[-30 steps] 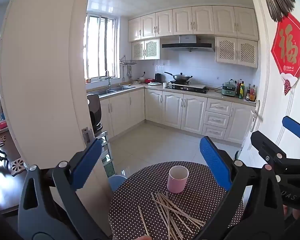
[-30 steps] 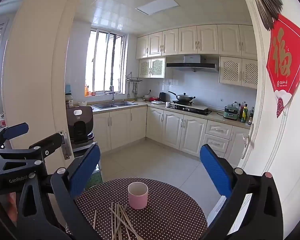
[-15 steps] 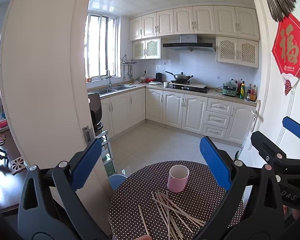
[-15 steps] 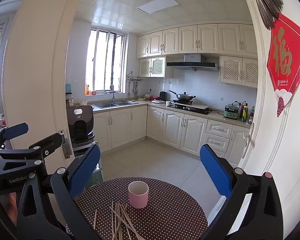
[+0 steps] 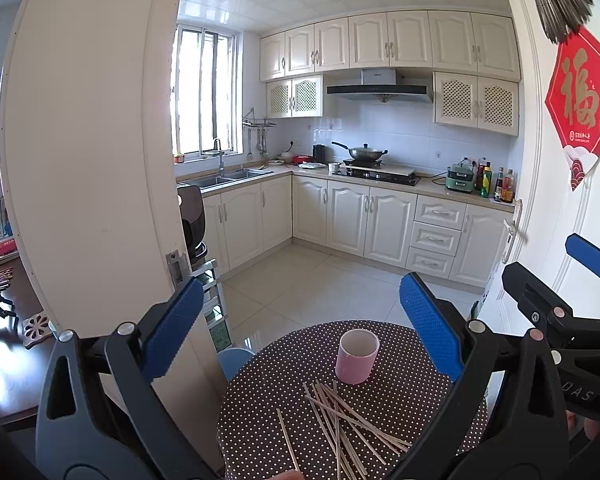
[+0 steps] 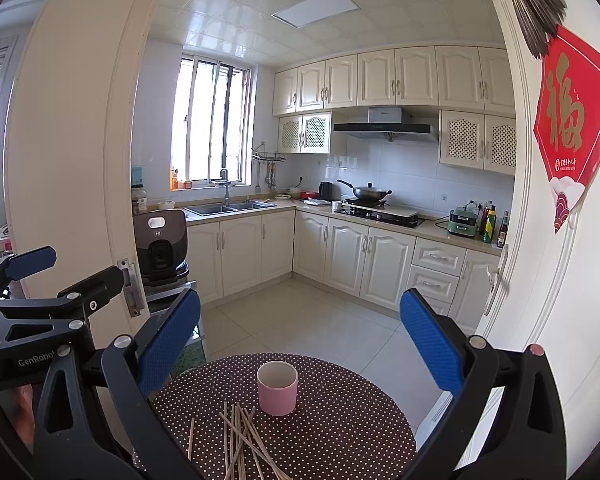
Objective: Organize utensils
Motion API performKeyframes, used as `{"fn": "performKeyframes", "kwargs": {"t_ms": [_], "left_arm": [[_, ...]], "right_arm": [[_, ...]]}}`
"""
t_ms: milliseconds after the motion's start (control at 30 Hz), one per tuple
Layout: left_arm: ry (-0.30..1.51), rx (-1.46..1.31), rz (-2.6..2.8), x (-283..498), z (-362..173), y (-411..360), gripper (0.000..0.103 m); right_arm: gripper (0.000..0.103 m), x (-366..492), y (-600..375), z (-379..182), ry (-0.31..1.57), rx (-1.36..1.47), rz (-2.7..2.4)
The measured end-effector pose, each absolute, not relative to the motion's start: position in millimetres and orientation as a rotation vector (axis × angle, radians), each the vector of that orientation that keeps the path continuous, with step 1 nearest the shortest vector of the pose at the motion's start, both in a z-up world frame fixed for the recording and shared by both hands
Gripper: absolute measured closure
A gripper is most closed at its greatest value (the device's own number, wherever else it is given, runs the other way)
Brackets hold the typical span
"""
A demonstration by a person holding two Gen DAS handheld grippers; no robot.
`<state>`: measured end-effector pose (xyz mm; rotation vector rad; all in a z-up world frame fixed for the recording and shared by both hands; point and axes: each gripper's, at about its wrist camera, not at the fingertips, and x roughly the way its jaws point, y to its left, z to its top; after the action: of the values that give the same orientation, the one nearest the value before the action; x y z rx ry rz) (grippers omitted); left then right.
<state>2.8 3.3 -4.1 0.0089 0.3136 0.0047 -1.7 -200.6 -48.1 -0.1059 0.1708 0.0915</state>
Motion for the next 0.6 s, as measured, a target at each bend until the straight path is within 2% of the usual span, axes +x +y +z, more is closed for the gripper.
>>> {"fn": "performKeyframes", "kwargs": {"t_ms": [600], "left_arm": [[0.316,0.008,0.003,3.4,-6.0,4.9,0.006]], "right_arm": [[0.007,4.3,-203.4,-57.1,0.179,-0.102,0.093]]}}
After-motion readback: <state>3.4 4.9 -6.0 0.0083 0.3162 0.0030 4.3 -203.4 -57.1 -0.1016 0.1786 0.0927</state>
